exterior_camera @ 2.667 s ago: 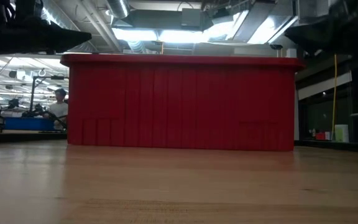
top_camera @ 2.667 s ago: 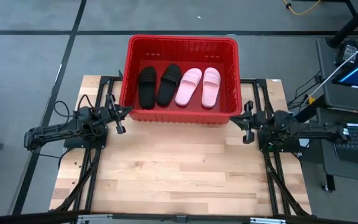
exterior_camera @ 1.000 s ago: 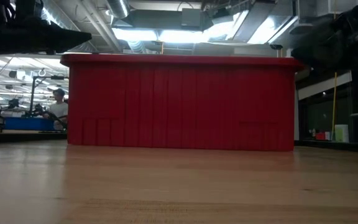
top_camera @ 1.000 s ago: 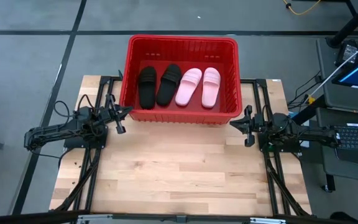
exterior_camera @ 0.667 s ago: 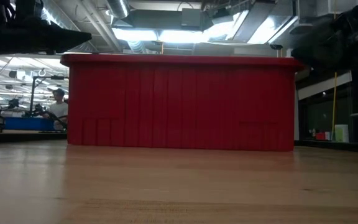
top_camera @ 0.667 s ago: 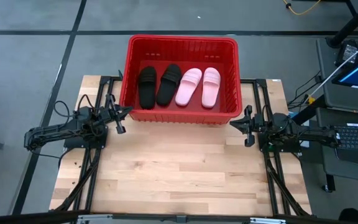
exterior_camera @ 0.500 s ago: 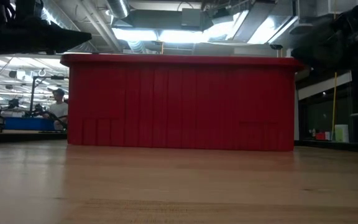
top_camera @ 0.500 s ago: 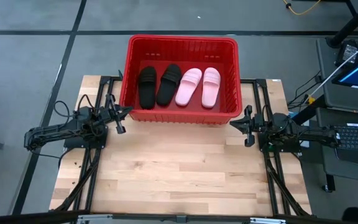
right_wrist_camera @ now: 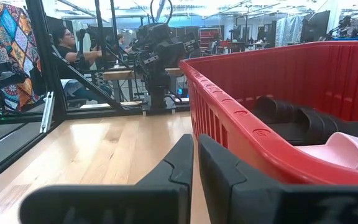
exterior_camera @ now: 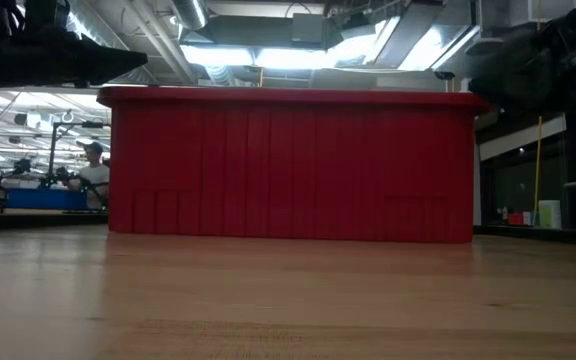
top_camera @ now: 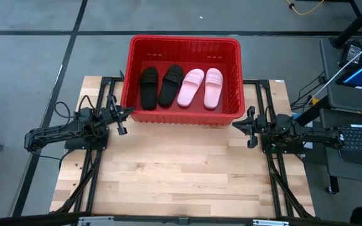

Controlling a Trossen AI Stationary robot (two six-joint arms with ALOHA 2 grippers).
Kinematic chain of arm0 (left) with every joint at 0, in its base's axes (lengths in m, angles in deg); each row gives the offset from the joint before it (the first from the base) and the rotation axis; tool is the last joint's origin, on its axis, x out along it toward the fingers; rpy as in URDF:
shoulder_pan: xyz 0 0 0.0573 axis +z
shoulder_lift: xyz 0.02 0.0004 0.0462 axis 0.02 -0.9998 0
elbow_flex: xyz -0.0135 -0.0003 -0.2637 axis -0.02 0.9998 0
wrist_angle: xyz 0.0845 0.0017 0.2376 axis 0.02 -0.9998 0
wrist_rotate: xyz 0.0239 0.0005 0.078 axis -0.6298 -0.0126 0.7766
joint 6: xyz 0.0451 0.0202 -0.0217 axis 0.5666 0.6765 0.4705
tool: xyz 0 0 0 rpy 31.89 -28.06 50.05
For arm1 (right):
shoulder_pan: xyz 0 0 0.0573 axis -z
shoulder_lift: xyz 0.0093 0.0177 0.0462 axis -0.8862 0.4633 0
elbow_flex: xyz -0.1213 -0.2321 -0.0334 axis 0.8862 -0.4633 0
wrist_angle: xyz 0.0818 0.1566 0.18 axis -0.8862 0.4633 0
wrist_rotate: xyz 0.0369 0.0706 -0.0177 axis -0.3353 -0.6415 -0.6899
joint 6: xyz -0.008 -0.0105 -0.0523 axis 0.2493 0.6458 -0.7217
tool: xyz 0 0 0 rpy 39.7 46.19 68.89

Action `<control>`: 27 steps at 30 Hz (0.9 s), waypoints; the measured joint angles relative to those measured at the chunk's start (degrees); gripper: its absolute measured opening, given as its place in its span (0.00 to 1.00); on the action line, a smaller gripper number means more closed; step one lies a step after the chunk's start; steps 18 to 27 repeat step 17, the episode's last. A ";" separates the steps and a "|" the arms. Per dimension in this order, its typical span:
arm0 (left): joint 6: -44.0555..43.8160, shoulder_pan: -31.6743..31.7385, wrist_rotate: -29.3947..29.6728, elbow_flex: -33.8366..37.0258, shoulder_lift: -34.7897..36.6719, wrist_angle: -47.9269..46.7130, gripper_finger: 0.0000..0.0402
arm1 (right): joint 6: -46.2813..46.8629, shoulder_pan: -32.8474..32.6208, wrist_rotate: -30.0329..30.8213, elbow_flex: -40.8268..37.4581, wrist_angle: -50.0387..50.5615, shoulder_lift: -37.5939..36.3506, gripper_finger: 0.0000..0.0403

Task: Pick and place slides into bin
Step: Return to Home Position

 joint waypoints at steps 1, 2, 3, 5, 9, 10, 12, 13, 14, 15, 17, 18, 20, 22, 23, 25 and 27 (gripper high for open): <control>0.02 0.00 0.00 0.00 -0.01 0.00 0.01 | 0.00 0.00 0.00 0.00 0.00 0.00 0.07; 0.01 0.00 0.00 0.01 0.00 0.00 0.01 | 0.00 0.00 0.00 0.00 0.00 0.00 0.07; 0.02 0.00 0.00 0.00 0.00 0.00 0.01 | 0.00 0.00 0.00 0.00 0.00 0.00 0.07; 0.01 0.00 0.00 0.00 0.00 0.00 0.01 | 0.00 0.00 0.00 0.00 0.00 -0.01 0.07; 0.00 0.00 0.00 0.01 -0.01 0.00 0.02 | 0.00 0.00 0.00 0.00 -0.01 -0.02 0.07; 0.02 0.00 -0.02 0.01 -0.01 0.00 0.02 | 0.00 0.00 0.01 0.00 -0.01 0.01 0.07; 0.02 0.00 0.00 0.01 -0.02 0.00 0.02 | 0.00 0.00 0.01 0.00 -0.02 0.01 0.07; 0.00 0.00 0.00 0.01 -0.02 0.00 0.02 | 0.00 0.00 0.02 0.00 -0.02 0.01 0.07; 0.02 0.00 -0.01 0.00 -0.01 0.00 0.02 | 0.00 0.00 0.00 0.00 0.00 0.01 0.07; 0.02 0.00 0.00 0.01 -0.02 0.00 0.01 | 0.00 0.00 0.00 0.00 -0.02 0.01 0.07; 0.02 0.00 0.00 0.01 -0.02 0.00 0.01 | 0.00 0.00 0.00 0.00 0.00 0.01 0.07; 0.02 0.00 0.00 0.01 -0.02 0.00 0.01 | 0.00 0.00 0.00 0.00 0.00 0.01 0.07; 0.02 0.00 0.00 0.01 -0.02 0.00 0.01 | 0.00 0.00 0.00 0.00 0.00 0.01 0.07; 0.02 0.00 0.00 0.01 -0.02 0.00 0.01 | 0.00 0.00 0.00 0.00 0.00 0.01 0.07; 0.02 0.00 0.00 0.01 -0.02 0.00 0.01 | 0.00 0.00 0.00 0.00 0.00 0.01 0.07; 0.02 0.00 0.00 0.01 -0.02 0.00 0.01 | 0.00 0.00 0.00 0.00 0.00 0.01 0.07; 0.02 0.00 0.00 0.01 -0.02 0.00 0.01 | 0.00 0.00 0.00 0.00 0.00 0.01 0.07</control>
